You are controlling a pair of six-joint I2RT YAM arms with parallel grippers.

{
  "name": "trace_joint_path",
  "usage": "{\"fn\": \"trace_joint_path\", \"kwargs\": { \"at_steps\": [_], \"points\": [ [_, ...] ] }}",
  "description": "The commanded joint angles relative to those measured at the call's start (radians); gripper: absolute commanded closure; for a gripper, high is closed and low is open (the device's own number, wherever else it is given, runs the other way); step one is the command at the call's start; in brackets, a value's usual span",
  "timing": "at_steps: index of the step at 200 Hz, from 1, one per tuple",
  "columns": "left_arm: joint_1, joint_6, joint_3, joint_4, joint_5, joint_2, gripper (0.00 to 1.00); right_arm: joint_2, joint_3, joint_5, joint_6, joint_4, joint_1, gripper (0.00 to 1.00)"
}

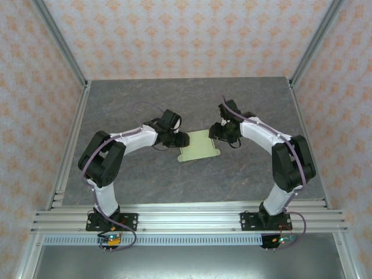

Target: Fold the paper box

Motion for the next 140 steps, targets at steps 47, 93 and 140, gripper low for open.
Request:
{"fn": "trace_joint_path", "kwargs": {
  "at_steps": [47, 93, 140],
  "points": [
    [0.005, 0.047, -0.037, -0.025, -0.065, 0.059, 0.53, -0.006, -0.096, -0.12, -0.15, 0.067, 0.007, 0.39],
    [0.04, 0.036, -0.063, 0.077, 0.1, 0.126, 0.57, 0.012, -0.12, -0.265, -0.083, 0.135, -0.012, 0.36],
    [0.14, -0.031, -0.16, 0.307, 0.306, 0.207, 0.63, -0.049, -0.263, -0.567, 0.051, 0.312, -0.191, 0.26]
  ]
}}
